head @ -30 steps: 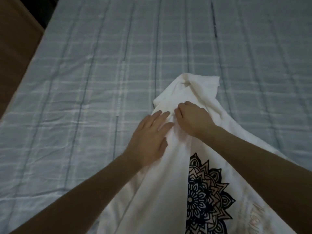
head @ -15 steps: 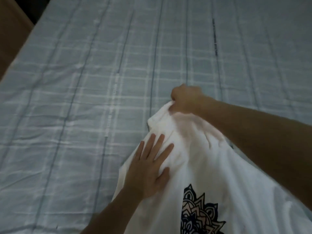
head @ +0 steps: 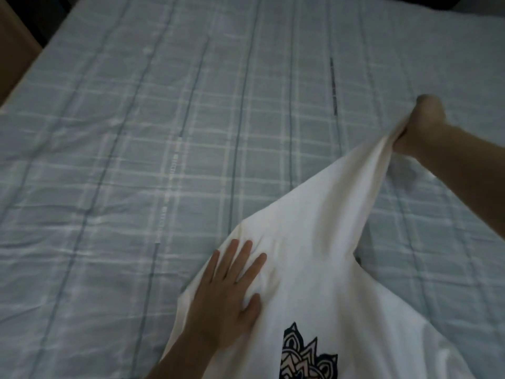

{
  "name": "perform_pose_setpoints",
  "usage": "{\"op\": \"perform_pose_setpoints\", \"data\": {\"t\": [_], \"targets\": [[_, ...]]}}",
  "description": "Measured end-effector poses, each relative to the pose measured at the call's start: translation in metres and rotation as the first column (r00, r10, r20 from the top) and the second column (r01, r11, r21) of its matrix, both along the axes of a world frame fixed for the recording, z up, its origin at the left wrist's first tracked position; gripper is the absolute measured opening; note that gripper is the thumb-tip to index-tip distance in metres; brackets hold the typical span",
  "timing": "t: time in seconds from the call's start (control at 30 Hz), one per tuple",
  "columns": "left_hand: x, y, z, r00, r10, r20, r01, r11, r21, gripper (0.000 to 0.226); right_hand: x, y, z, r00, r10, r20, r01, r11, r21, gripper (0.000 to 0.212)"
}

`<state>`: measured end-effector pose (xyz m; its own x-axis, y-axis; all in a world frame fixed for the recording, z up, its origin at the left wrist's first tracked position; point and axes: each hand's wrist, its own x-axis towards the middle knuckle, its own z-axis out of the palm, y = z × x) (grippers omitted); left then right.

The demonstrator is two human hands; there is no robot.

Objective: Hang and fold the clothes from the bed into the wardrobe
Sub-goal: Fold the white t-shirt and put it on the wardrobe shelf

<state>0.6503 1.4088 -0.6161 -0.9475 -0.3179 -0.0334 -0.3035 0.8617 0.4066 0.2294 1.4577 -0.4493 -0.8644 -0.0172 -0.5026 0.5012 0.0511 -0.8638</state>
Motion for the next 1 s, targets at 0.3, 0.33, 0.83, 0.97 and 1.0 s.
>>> {"op": "perform_pose_setpoints", "data": {"t": [0.3,0.33,0.83,0.97,1.0], "targets": [[0.0,0.001,-0.004,1.0,-0.008,-0.015,0.008,0.999,-0.034,0.073,0.072,-0.001,0.045,0.952,0.161,-0.259,-0.221,0.95,-0.219,0.041],[0.001,-0.001,-0.005,1.0,-0.011,0.008,0.011,0.999,-0.03,0.072,0.09,0.0,0.046,0.909,0.221,-0.353,-0.288,0.946,-0.149,0.029],[0.15,0.019,0.084,0.789,0.394,0.472,-0.58,0.223,0.783,0.026,0.368,0.149,-0.11,-0.647,0.738,0.193,-0.043,-0.288,0.957,0.099],[0.185,0.056,0.085,0.94,0.269,0.208,-0.337,0.653,0.678,0.066,0.386,0.154,-0.099,-0.556,0.805,0.205,-0.023,-0.262,0.965,0.097],[0.191,0.064,0.088,0.969,0.19,0.16,-0.247,0.807,0.537,0.072,0.39,0.156,-0.098,-0.539,0.819,0.197,-0.036,-0.256,0.966,0.094]]}}
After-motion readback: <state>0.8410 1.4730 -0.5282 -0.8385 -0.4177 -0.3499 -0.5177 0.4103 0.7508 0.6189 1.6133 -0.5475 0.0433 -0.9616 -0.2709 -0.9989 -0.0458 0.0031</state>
